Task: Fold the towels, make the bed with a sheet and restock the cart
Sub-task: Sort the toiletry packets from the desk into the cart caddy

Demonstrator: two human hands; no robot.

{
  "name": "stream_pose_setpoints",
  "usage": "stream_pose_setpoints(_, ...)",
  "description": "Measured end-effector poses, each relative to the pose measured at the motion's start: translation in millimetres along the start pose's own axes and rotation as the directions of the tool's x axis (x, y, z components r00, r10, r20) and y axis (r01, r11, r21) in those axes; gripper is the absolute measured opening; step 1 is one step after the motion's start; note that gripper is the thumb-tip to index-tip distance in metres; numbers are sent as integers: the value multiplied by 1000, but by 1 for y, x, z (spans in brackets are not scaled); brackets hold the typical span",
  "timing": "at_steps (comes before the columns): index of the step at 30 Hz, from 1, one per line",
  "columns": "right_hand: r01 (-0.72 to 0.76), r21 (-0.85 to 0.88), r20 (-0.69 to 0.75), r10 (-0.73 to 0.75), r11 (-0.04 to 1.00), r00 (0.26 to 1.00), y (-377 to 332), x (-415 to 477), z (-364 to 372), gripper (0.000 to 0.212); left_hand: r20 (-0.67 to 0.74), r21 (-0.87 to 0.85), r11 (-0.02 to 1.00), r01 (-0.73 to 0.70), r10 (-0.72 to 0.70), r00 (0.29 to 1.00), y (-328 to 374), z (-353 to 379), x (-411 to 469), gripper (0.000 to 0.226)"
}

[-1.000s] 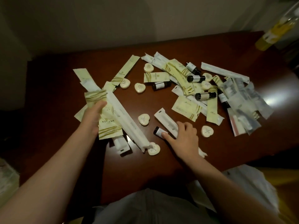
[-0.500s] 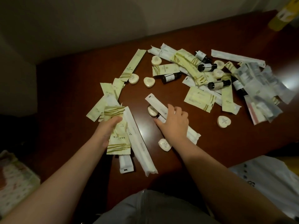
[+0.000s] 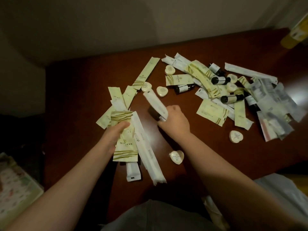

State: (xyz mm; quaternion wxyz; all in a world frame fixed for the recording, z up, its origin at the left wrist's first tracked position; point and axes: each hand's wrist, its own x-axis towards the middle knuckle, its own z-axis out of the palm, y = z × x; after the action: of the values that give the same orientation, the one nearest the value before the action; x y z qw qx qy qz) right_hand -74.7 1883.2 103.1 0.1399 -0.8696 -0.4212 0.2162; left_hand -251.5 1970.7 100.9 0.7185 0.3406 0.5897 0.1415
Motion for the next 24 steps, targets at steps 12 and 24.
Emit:
stream_pose_setpoints(12, 48, -72, 78, -42, 996, 996, 10, -6, -4, 37, 20, -134, 988, -76, 79, 997, 8, 0, -25, 12)
stream_pose_setpoints(24, -68, 732, -205, 314, 678, 927, 81, -193, -146, 30, 417, -6, 976, -220, 202, 886, -34, 133, -146, 11)
